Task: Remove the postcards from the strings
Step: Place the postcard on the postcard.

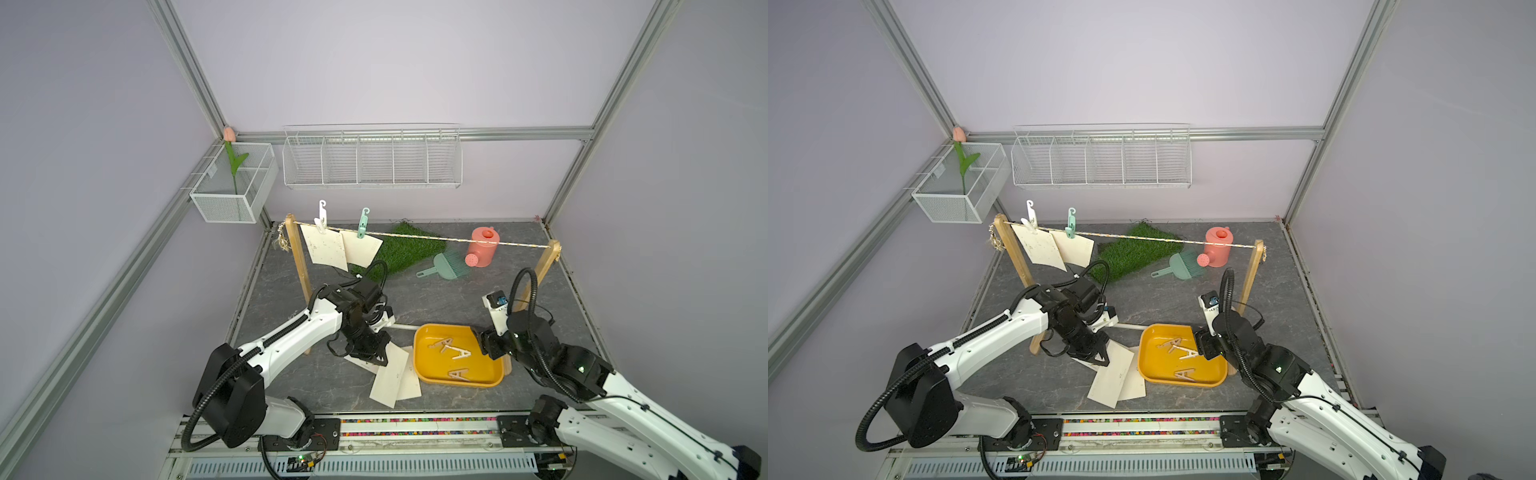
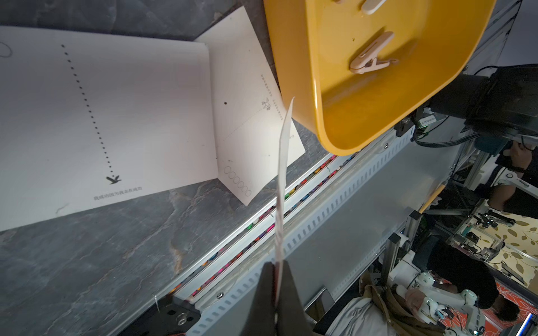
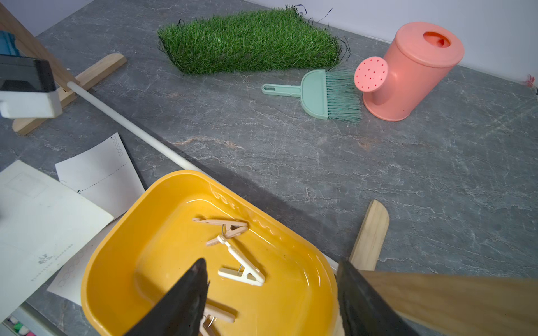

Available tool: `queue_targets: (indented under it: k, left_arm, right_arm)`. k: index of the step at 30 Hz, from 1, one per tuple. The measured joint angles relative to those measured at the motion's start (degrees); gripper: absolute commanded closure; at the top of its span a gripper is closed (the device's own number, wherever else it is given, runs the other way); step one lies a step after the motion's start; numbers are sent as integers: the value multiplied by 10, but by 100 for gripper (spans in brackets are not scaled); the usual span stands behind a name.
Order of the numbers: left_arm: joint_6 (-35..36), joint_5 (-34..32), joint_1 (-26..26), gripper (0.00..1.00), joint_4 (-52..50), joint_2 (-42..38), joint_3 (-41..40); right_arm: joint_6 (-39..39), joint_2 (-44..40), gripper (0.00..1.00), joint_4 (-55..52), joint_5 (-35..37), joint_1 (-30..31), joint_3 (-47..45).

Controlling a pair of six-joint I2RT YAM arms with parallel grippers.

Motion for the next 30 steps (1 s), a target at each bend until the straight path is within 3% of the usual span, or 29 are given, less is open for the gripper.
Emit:
queue_targets:
  k: [10, 18, 24, 30]
  left_arm:
    - [-4, -13, 0, 75, 46, 47, -3]
    - [-5, -30, 0, 67, 49, 48, -2]
    - [-11, -60, 0, 55, 26, 32, -1]
    - [-39, -57, 0, 54, 19, -9, -7]
  right_arm:
    - [-1, 5, 29, 4, -4, -4, 0]
    - [-4, 11, 29, 8, -13, -11, 0]
    - [-6, 20, 29, 13, -22, -14, 0]
    - [-14, 23, 27, 20, -44, -14, 0]
